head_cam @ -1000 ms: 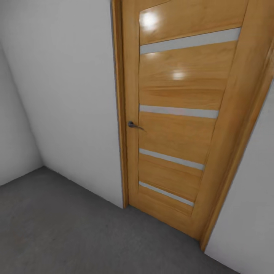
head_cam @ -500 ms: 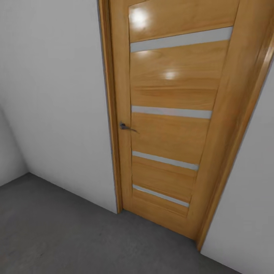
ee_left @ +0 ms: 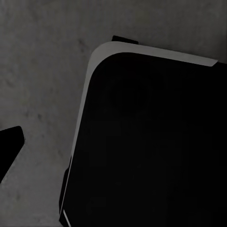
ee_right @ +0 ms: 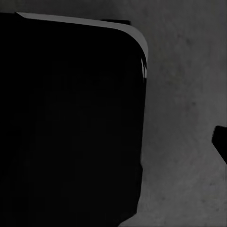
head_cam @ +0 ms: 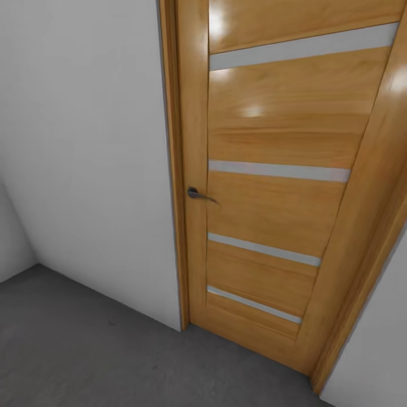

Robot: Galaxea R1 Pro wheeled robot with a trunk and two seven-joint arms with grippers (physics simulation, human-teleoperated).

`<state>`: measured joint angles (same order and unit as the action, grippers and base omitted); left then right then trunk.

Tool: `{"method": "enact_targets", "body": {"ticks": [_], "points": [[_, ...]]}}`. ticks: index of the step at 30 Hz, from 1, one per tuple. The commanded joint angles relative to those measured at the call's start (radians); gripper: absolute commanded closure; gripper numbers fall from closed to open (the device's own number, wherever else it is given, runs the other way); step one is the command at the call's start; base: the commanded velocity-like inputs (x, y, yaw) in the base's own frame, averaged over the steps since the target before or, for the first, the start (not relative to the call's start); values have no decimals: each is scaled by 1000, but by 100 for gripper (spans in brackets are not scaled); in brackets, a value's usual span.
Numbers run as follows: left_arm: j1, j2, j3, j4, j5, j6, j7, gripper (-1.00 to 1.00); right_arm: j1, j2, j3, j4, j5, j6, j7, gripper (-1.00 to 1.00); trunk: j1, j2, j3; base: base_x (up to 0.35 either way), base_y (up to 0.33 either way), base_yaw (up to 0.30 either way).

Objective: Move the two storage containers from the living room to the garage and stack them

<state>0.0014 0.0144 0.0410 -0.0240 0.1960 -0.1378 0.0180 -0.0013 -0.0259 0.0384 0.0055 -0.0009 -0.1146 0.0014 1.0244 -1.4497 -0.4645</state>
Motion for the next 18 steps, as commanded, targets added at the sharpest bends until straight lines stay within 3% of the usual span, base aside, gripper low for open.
{"method": "enact_targets", "body": {"ticks": [1,18], "points": [[0,0,4,-1,2,-2,0,-100,0,0,3,1,-1,-2,0,-100,1,0,-1,283,231,-232],[0,1,4,-1,2,-2,0,-100,0,0,1,1,-2,0,0,-100,1,0,-1,283,231,-286]]}}
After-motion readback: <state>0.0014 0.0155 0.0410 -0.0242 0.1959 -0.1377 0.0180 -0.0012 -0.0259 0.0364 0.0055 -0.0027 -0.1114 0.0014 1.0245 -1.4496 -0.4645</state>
